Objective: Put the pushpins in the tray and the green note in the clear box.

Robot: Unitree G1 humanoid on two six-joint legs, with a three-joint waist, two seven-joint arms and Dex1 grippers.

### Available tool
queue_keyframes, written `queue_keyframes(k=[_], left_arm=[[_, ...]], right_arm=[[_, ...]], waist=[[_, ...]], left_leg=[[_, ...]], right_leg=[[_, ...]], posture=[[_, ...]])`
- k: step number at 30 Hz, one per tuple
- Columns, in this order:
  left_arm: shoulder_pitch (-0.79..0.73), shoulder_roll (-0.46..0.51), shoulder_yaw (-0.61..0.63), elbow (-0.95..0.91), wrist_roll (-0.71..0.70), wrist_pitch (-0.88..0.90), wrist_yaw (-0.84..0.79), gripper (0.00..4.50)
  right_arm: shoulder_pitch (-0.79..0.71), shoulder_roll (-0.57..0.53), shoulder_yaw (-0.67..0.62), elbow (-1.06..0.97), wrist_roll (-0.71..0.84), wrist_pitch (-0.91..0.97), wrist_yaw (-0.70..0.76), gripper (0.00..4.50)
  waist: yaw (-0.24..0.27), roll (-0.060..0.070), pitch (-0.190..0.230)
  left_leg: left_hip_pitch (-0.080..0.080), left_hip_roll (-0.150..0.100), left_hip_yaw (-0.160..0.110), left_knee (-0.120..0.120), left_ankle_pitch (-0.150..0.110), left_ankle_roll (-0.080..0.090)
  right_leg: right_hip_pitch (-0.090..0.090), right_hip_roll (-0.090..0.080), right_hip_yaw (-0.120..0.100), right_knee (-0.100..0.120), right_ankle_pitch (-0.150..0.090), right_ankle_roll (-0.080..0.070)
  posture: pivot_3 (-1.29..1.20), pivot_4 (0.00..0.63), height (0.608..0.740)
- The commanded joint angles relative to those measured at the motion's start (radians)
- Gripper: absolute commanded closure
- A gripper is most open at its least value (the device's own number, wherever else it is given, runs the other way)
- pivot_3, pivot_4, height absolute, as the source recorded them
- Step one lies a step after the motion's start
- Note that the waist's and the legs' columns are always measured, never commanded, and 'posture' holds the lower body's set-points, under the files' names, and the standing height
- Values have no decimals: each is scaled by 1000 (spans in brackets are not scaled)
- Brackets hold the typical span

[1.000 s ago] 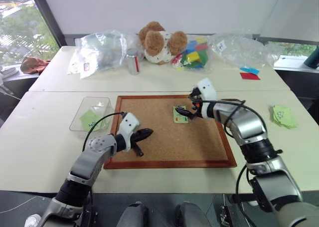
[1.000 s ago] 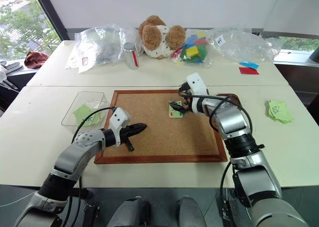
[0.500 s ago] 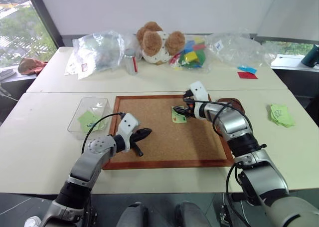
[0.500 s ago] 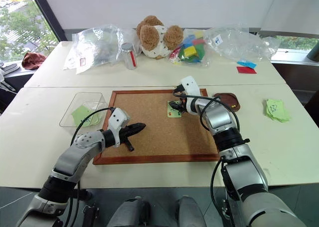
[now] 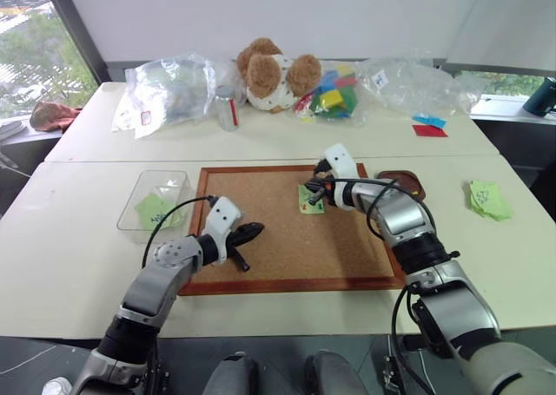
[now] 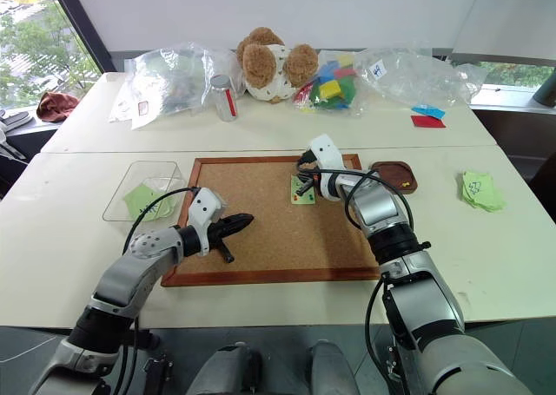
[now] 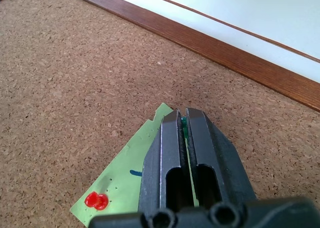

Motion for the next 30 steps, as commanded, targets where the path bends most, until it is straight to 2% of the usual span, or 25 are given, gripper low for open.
queue_keyframes(k=[1,16,23,30], left_arm=[[18,2,12,-2,7,12,5,4500],[38,1,1,-5,9,21,3,4500],[42,1,-1,-6,10,21,0,4500],[38,0,-4,1,13,18,-10,4500]], right_arm=[[-11,1,-41,-56,22,24,10,4452],[-34,-86,-181,-278,105,206,-3,4452],[-23,-225,-272,-140,58,136,-76,4452],[14,-287,-295,18,22,67,-118,4452]], waist=[[0,0,0],[0,0,0],[1,0,0],[0,2,-1]], left_leg=[[0,0,0,0,0,0],[0,0,0,-1,-2,4],[0,0,0,-1,-2,4],[0,0,0,-1,-3,5]], right_leg=[[0,0,0,0,0,0],[-1,0,0,0,0,0],[-1,0,0,-1,0,0],[0,0,0,0,0,0]], posture=[[0,150,740],[0,150,740],[0,150,740],[0,150,740]])
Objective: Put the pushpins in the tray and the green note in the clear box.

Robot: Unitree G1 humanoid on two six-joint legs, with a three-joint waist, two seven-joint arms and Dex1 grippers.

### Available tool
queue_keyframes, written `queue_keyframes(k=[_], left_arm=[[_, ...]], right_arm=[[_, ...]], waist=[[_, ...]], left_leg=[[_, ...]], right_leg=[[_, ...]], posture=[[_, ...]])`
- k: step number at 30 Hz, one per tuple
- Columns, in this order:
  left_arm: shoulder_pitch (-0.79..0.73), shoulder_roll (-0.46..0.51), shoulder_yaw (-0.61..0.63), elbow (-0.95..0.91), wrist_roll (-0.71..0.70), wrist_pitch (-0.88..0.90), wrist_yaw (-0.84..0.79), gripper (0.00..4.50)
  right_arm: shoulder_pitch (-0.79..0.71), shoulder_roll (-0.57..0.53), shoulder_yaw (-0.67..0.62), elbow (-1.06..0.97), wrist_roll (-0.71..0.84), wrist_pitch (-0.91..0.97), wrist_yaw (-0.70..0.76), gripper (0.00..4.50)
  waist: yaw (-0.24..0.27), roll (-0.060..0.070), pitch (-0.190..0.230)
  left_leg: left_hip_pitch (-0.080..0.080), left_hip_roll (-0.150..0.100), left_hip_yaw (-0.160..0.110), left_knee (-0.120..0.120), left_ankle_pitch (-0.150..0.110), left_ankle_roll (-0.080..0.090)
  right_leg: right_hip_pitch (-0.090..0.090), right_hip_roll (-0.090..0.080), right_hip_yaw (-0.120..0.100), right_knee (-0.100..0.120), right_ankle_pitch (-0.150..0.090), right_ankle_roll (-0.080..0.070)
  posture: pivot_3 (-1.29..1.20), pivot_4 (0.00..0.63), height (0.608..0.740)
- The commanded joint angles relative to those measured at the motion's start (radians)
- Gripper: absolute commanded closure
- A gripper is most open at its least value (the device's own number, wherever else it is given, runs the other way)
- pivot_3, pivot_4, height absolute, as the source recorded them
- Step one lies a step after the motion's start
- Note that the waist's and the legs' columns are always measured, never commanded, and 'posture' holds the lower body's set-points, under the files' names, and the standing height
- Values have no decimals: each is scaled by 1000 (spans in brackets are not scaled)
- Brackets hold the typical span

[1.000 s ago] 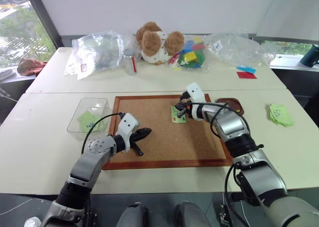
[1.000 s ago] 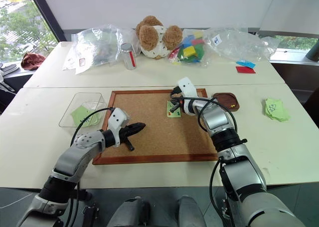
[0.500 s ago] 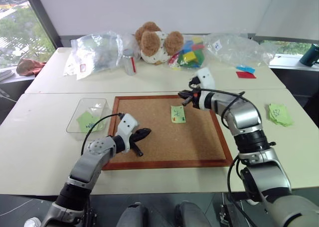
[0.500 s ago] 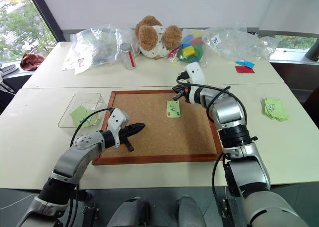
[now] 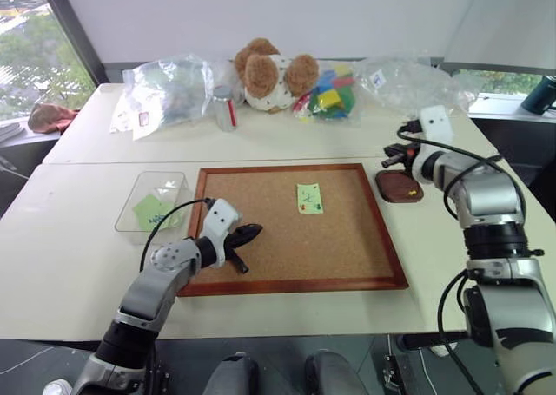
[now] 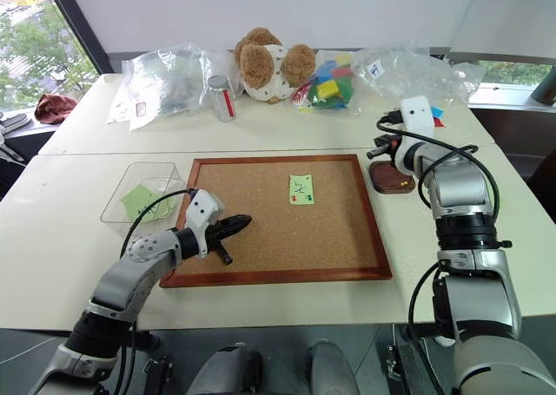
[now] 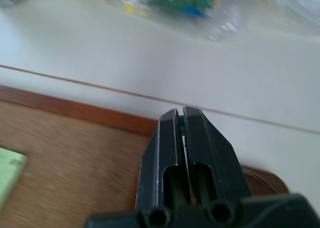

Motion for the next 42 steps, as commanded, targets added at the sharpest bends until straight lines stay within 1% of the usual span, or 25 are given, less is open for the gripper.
queue_keyframes(k=[1,9,10,11,12,18,22,28,32,36,42], left_arm=[[11,2,-15,19,12,15,-13,4500],[2,5,-14,26,15,13,-19,4500],[2,4,-13,27,16,12,-19,4500],[2,4,-13,27,16,12,-20,4500],[1,3,-13,29,17,11,-20,4500],[0,-1,-14,33,20,9,-22,4500],[2,-3,-14,31,20,11,-21,4500],[6,-5,-15,30,21,11,-20,4500],[7,-6,-16,29,22,11,-21,4500],[7,-7,-15,28,22,12,-21,4500],[6,-10,-13,29,23,10,-18,4500]], right_arm=[[4,-22,-26,54,-24,-44,-33,4452],[37,-28,-18,140,-48,-82,-53,4452],[37,-28,-21,140,-47,-83,-52,3907],[39,-29,-22,139,-45,-83,-52,3593],[41,-30,-23,137,-45,-82,-51,3170],[46,-37,-38,109,-27,-61,-45,57],[37,-44,-64,68,-2,-35,-31,57],[44,-56,-64,-75,42,28,37,57],[60,-48,-34,-206,79,78,103,57],[113,-26,21,-370,128,114,180,57],[195,34,123,-493,134,129,192,57]], waist=[[0,0,0],[1,1,0],[1,1,0],[1,1,0],[1,1,-1],[1,1,-1],[1,1,-1],[1,1,-1],[2,1,-1],[2,1,-1],[2,1,-1]], left_leg=[[0,0,0,0,0,0],[0,0,0,0,0,0],[0,0,0,0,0,-1],[0,0,0,0,0,-1],[0,0,0,0,0,0],[0,0,0,0,0,-1],[0,0,0,0,0,-1],[0,0,0,0,0,0],[0,0,0,0,0,0],[0,0,0,0,0,1],[0,0,0,0,0,1]], right_leg=[[0,0,0,0,0,0],[0,0,0,0,0,0],[0,0,0,0,0,0],[0,0,0,0,0,0],[0,0,0,0,0,0],[0,0,0,0,0,0],[0,0,0,0,0,0],[0,0,0,0,0,0],[0,0,0,0,0,0],[0,0,0,0,0,0],[0,0,0,0,0,0]], posture=[[0,150,740],[0,150,740],[0,150,740],[0,150,740],[0,150,740],[0,150,740],[0,150,740],[0,150,740],[0,150,740],[0,150,740],[0,150,740]])
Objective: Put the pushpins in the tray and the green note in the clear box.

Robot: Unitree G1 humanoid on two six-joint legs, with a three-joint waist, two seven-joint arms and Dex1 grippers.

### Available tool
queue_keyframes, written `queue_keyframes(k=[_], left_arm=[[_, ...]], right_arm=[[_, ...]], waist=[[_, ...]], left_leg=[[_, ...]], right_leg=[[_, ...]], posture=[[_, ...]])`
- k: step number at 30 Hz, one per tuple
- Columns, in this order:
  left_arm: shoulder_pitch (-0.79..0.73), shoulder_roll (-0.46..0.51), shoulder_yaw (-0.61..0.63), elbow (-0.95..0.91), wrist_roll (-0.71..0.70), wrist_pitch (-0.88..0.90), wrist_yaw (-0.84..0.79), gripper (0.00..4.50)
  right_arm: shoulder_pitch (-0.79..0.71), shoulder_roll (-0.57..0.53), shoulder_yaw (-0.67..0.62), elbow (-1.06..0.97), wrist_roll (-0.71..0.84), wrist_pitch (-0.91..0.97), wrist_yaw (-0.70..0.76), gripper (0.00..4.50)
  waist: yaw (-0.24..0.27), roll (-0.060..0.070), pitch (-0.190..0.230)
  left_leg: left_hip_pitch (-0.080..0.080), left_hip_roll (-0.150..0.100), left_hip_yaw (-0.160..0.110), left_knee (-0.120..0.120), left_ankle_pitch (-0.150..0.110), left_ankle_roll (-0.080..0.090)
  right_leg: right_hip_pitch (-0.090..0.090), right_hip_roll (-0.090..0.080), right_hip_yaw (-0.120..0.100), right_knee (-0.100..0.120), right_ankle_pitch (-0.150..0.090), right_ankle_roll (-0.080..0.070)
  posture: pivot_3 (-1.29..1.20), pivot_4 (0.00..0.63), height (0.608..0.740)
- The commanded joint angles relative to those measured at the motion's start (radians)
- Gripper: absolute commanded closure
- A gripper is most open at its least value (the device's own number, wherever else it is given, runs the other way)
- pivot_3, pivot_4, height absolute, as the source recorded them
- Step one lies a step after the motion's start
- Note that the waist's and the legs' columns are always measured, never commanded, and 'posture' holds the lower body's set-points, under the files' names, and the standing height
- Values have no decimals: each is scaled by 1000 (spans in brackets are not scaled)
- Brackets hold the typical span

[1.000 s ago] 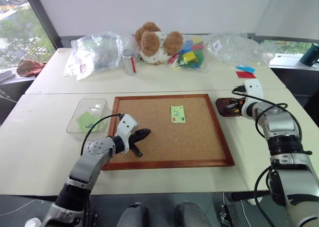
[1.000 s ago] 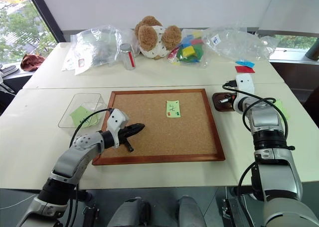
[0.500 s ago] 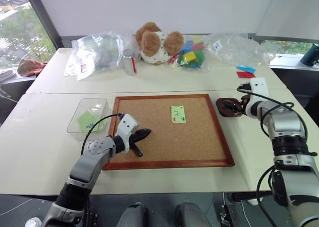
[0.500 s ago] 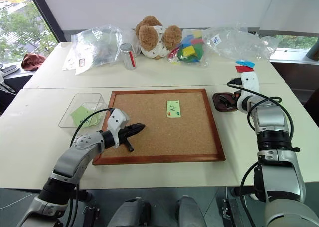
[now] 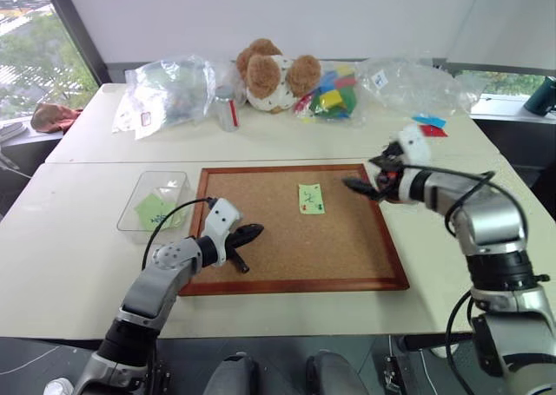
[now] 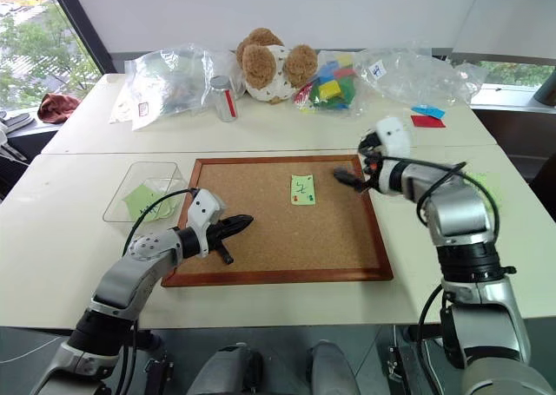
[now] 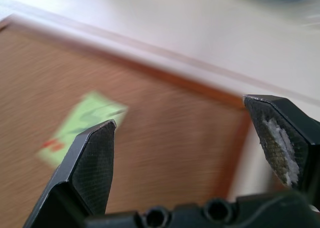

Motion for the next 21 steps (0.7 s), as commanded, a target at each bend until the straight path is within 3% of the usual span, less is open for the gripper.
queue_keyframes(k=[1,13,16,19,21], left_arm=[[18,-3,-13,13,14,15,2,4500],[35,-10,-9,-7,14,23,9,4500],[38,-11,-9,-11,15,25,11,4500],[38,-11,-8,-12,15,27,14,4500],[38,-11,-6,-11,15,27,15,4500]], right_arm=[[27,17,42,-85,8,-12,9,57],[75,86,137,-68,-32,-51,-27,57],[71,90,139,-50,-36,-64,-29,916],[61,97,141,-35,-43,-71,-34,2384],[56,100,142,-30,-45,-75,-34,2384]], waist=[[1,0,0],[0,0,0],[0,0,0],[0,0,0],[0,0,0]], left_leg=[[0,0,0,0,0,0],[0,0,0,0,0,0],[0,0,0,0,0,0],[0,0,0,0,0,0],[0,0,0,0,0,0]], right_leg=[[0,0,0,0,0,0],[0,0,0,0,0,0],[0,0,0,0,0,0],[0,0,0,0,0,0],[0,0,0,0,0,0]], posture=[[0,150,740],[0,150,740],[0,150,740],[0,150,740],[0,150,740]])
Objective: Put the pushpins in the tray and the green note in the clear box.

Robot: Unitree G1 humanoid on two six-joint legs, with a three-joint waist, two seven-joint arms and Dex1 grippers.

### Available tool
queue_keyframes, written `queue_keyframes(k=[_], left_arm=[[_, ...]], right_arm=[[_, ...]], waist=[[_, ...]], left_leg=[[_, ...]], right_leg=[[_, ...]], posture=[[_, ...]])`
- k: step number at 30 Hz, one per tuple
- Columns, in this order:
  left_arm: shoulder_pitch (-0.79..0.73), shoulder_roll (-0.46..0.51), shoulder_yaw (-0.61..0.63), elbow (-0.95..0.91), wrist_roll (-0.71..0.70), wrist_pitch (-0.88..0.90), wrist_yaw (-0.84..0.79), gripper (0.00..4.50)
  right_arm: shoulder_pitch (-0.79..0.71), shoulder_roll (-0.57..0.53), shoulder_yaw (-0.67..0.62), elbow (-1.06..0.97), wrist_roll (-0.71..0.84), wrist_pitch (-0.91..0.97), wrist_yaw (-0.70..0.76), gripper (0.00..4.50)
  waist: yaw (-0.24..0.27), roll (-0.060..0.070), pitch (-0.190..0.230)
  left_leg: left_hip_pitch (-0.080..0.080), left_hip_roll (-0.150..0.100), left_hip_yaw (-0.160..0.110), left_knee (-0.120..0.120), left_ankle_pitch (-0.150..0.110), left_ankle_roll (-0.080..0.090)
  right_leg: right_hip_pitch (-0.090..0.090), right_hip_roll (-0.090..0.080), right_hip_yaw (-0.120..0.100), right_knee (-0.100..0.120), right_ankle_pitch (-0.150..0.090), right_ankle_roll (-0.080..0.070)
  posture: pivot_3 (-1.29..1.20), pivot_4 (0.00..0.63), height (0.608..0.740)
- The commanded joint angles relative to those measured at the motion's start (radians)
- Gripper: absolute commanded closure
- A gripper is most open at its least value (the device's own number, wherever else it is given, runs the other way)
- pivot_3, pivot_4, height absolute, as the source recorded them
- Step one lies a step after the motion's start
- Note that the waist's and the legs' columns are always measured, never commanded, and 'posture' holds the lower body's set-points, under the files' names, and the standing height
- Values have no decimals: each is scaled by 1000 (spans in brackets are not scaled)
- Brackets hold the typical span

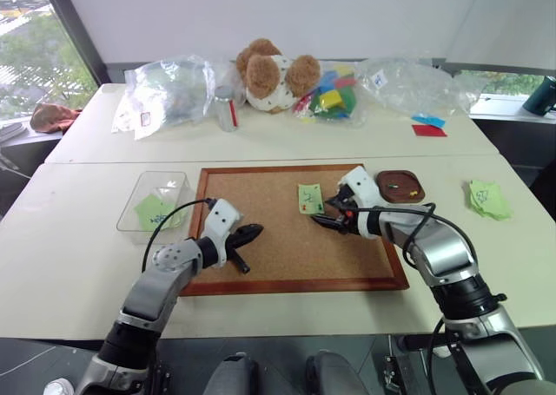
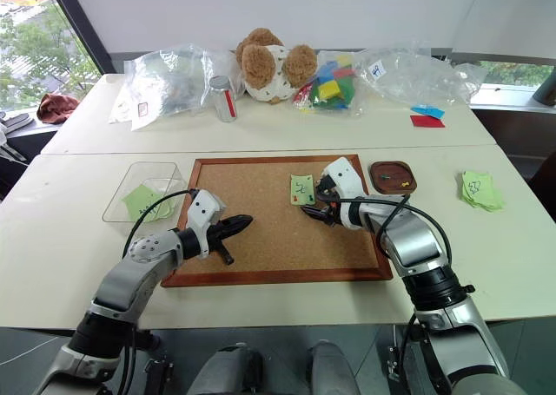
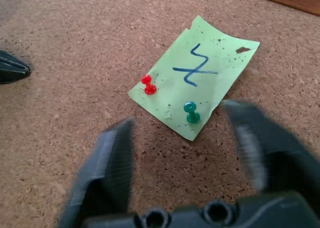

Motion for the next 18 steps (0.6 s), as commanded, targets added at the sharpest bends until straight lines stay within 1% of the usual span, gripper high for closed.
queue_keyframes(k=[1,8,11,13,14,18], left_arm=[[23,0,-12,7,7,20,-1,4500],[28,-2,-12,1,5,25,3,4500],[26,-2,-13,3,6,24,3,4500],[26,-2,-14,3,6,25,3,4500],[26,-3,-15,2,7,25,4,4500],[27,-4,-16,3,7,23,3,4500]], right_arm=[[-32,13,-6,-13,-3,-19,-1,2384],[-40,25,-15,4,-4,-20,-2,2384],[-40,25,-17,6,-2,-18,0,3271],[-39,23,-18,7,-3,-18,1,4242],[-39,23,-19,8,-3,-18,1,4448],[-38,19,-20,6,-8,-15,2,4448]], waist=[[0,0,0],[0,0,0],[0,0,0],[0,0,0],[0,0,0],[0,0,0]], left_leg=[[0,0,0,0,0,0],[0,0,0,0,0,0],[0,0,0,0,0,0],[0,0,0,0,0,0],[0,0,0,0,0,0],[0,0,0,0,0,0]], right_leg=[[0,0,0,0,0,0],[0,0,0,0,0,0],[0,0,0,0,0,0],[0,0,0,0,0,0],[0,0,0,0,0,0],[0,0,0,0,0,0]], posture=[[0,150,740],[0,150,740],[0,150,740],[0,150,740],[0,150,740],[0,150,740]])
